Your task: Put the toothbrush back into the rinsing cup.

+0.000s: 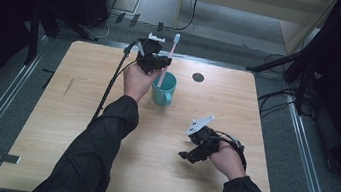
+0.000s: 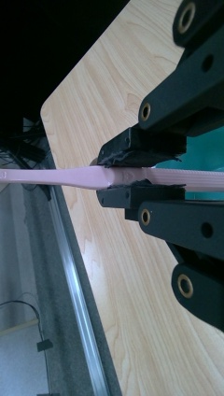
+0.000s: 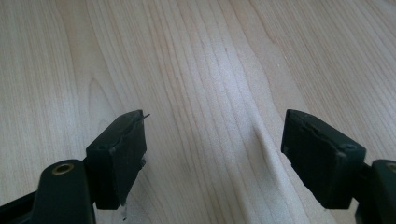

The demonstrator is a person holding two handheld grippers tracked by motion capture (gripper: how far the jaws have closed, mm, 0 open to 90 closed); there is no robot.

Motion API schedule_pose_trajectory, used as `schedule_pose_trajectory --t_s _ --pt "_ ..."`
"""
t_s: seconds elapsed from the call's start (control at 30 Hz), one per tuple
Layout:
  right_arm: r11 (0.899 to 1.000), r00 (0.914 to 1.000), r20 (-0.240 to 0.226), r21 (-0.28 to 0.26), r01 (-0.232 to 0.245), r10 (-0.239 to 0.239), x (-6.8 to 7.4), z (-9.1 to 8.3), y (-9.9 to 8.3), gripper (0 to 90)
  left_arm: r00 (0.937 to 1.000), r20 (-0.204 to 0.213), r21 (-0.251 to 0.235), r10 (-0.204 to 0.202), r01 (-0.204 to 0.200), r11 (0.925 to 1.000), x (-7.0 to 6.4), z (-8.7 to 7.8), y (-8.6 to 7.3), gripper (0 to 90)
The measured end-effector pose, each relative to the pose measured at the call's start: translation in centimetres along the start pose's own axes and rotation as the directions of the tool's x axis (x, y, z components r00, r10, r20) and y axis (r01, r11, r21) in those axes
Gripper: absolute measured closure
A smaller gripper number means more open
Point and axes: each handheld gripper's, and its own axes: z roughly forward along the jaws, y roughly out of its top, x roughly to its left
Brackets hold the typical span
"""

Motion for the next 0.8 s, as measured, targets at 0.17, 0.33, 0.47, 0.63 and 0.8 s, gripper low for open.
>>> schedule_pose_trajectory --t_s 0.17,0.33,0.47,0.63,0.8 --pt "1.000 1.0000 0.003 0.003 -0.002 0.002 0.0 0.0 0.0 22.4 0.9998 -0.016 -0.020 0.013 -0.014 0.9997 -0.1 0.1 -0.8 79.1" --pt "1.000 1.0000 -0.006 0.008 0.004 -0.004 0.0 0.2 0.0 22.4 0.9998 -0.016 -0.031 0.013 -0.014 0.9994 -0.2 0.3 -1.5 79.1" --pt "1.000 1.0000 -0.007 0.007 0.002 -0.002 0.0 0.2 0.0 22.4 0.9998 -0.011 -0.018 0.013 -0.014 0.9998 -0.3 0.6 -2.1 79.1" --pt "1.000 1.0000 -0.010 0.009 0.002 -0.002 0.0 0.2 0.0 22.4 1.0000 -0.002 -0.011 -0.005 0.005 0.9999 -0.1 0.9 -2.9 79.0" --pt "1.000 0.9999 -0.012 0.007 0.002 -0.002 0.0 0.2 0.0 22.4 1.0000 -0.003 0.002 -0.003 0.003 1.0000 -0.1 1.2 -3.5 79.0"
